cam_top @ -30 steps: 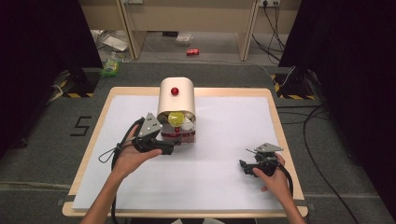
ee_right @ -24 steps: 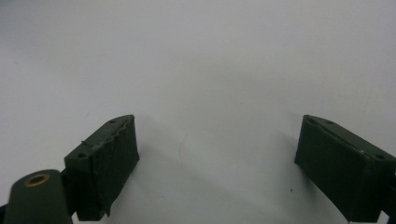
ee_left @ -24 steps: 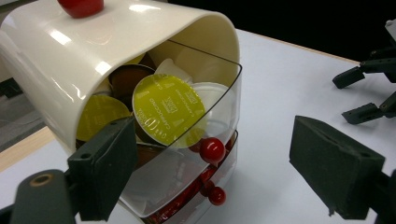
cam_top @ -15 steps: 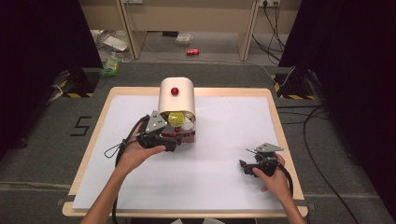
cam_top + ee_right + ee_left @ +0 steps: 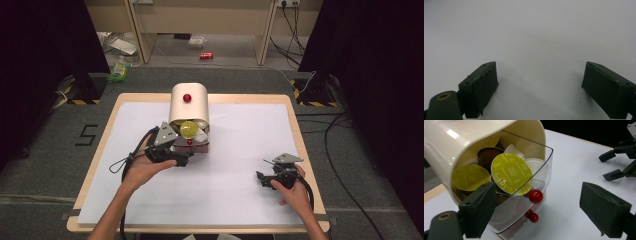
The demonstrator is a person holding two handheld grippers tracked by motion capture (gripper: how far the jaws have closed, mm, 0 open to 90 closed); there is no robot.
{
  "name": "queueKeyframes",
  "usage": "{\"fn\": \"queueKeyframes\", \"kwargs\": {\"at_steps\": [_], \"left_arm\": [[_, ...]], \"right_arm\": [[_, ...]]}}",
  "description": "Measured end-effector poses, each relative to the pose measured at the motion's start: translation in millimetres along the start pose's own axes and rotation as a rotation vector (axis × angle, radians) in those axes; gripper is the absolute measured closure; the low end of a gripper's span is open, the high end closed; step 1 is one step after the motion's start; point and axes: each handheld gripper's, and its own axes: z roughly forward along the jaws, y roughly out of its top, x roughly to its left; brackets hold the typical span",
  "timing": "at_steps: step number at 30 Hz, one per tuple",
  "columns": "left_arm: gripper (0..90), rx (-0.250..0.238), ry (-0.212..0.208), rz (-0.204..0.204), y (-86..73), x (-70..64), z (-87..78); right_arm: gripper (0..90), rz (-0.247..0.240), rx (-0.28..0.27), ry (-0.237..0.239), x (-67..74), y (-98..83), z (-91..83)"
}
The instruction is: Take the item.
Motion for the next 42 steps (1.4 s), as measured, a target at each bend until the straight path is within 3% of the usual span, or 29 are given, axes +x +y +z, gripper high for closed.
{"fn": "queueKeyframes", "kwargs": {"at_steps": [12, 42], "left_arm": [[14.3, -0.009, 0.01, 0.009, -10.5, -17.6, -11.5], [14.3, -0.011, -0.002, 0.021, -25.7, -39.7, -25.7]], "right_arm": [[13.2, -0.001, 0.0, -0.001, 0.0, 0.0, 0.0], [13.2, 0.0, 0.0, -0.001, 0.1, -0.1, 0.0]]}}
